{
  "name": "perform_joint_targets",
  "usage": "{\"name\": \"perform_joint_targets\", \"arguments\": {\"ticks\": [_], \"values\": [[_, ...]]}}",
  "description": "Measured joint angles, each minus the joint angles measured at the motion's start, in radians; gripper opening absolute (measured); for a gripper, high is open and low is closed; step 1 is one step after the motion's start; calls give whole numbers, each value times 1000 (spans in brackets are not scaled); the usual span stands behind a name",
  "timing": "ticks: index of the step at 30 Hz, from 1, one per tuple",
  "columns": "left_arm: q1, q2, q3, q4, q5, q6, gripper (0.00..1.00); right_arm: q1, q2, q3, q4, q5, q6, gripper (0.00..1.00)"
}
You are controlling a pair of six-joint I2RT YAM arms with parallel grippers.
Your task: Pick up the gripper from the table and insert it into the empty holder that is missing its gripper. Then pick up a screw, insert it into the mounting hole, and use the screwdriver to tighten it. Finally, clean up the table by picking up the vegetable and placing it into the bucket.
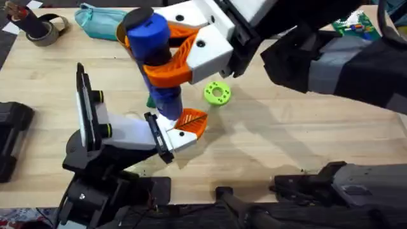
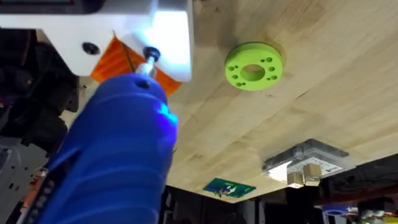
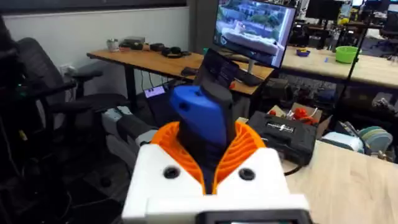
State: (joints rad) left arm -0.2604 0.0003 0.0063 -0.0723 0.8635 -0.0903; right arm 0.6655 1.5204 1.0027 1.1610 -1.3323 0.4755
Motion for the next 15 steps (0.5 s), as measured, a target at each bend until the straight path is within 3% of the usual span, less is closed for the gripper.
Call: {"name": "perform_joint_targets", "arguments": {"ticks": [15], "values": [[0, 0, 0, 0, 0, 0, 18, 0, 0, 0, -5, 0, -6, 44]]}}
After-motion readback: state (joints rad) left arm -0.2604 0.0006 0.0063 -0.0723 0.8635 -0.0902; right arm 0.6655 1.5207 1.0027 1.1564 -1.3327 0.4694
